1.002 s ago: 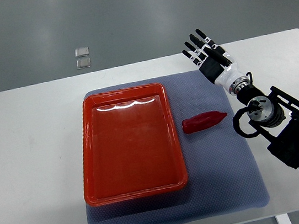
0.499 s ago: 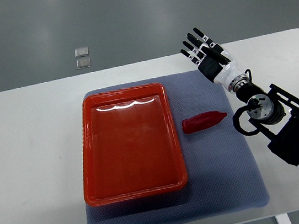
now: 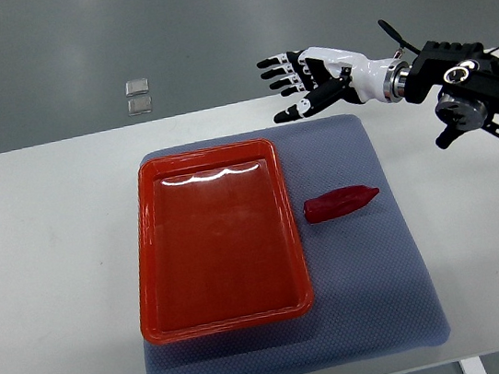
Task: Place red pepper on red tray
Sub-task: 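Move the right hand from rest toward the red pepper beside the tray, then lower the right hand onto the red pepper and close fingers around it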
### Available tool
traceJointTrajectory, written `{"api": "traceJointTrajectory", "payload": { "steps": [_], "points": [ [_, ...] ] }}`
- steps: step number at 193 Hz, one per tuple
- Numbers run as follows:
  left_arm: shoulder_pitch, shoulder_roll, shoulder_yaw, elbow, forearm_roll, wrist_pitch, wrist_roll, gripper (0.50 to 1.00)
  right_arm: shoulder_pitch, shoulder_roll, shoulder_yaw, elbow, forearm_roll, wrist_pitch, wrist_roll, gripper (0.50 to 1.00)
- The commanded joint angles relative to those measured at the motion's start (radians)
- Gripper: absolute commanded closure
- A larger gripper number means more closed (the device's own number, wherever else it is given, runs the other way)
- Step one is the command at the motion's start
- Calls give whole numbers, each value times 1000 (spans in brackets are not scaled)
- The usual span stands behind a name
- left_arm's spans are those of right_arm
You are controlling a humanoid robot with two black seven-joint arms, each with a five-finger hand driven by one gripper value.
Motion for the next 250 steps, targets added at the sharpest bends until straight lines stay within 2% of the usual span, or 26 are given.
{"api": "traceJointTrajectory", "payload": {
  "steps": [1, 20, 46, 71, 113, 159, 250],
  "points": [
    [0, 0, 0, 0, 0, -1, 0, 500, 118, -67, -190, 77, -69, 19, -43, 587],
    [0, 0, 0, -2, 0, -1, 0, 500, 196, -101, -303, 158, -104, 19, -73, 587],
    [0, 0, 0, -2, 0, -1, 0, 500, 196, -116, -322, 239, -100, 13, -97, 587],
    [0, 0, 0, 3, 0, -1, 0, 500, 186, -125, -360, 285, -100, -27, -100, 587],
    [0, 0, 0, 4, 0, -1, 0, 500, 121, -124, -371, 290, -109, -105, -120, 589],
    [0, 0, 0, 4, 0, -1, 2, 500, 61, -121, -377, 290, -198, -186, -114, 591],
    [0, 0, 2, 6, 0, 1, 2, 500, -15, -109, -378, 269, -281, -238, -112, 597]
  ]
}}
